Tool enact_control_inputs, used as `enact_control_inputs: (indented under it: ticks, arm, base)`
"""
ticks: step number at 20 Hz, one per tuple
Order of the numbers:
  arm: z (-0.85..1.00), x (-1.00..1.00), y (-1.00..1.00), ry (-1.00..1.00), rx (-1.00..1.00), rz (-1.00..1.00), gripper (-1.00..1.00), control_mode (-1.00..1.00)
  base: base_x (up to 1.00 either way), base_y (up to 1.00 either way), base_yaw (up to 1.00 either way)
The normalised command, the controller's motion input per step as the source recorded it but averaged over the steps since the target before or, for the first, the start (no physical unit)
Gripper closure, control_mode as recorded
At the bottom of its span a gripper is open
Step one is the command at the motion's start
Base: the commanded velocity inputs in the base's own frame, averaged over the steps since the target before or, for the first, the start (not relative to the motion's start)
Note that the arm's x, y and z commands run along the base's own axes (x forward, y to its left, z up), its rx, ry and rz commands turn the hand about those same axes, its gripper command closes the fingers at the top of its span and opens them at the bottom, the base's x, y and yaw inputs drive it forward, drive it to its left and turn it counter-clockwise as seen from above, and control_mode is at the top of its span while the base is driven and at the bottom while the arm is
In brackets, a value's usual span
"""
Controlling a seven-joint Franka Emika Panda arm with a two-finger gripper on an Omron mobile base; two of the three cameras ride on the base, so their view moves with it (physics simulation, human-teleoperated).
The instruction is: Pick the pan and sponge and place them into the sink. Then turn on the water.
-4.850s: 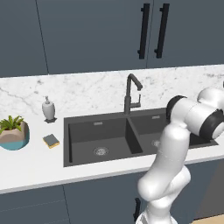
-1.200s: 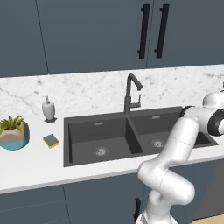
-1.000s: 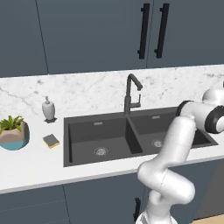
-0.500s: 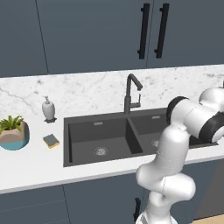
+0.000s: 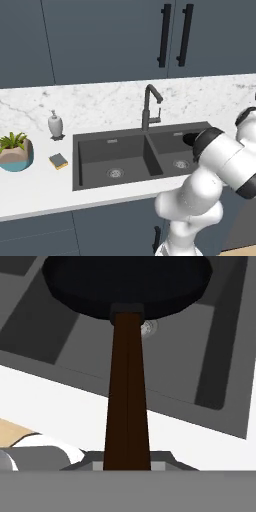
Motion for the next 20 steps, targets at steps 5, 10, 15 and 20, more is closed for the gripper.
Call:
enact_control_inputs:
  ticks: [5,10,15,20]
  arm:
    - [0.0,0.12,0.38,-0.02,-0.03,0.0,1.0,-1.0]
    - [0.0,0.14,0.13,0.0,-0.01,0.0,1.0,-1.0]
    - [0.0,0.33,0.0,0.0,0.0,0.02,1.0,-1.0]
    - [-0.02,0.5,0.01,0.01,-0.01,0.15,1.0,-1.0]
  base:
    - [0.0,0.0,0.0]
    - [0.0,0.0,0.0]
    - [0.0,0.0,0.0]
    - [0.0,0.0,0.0]
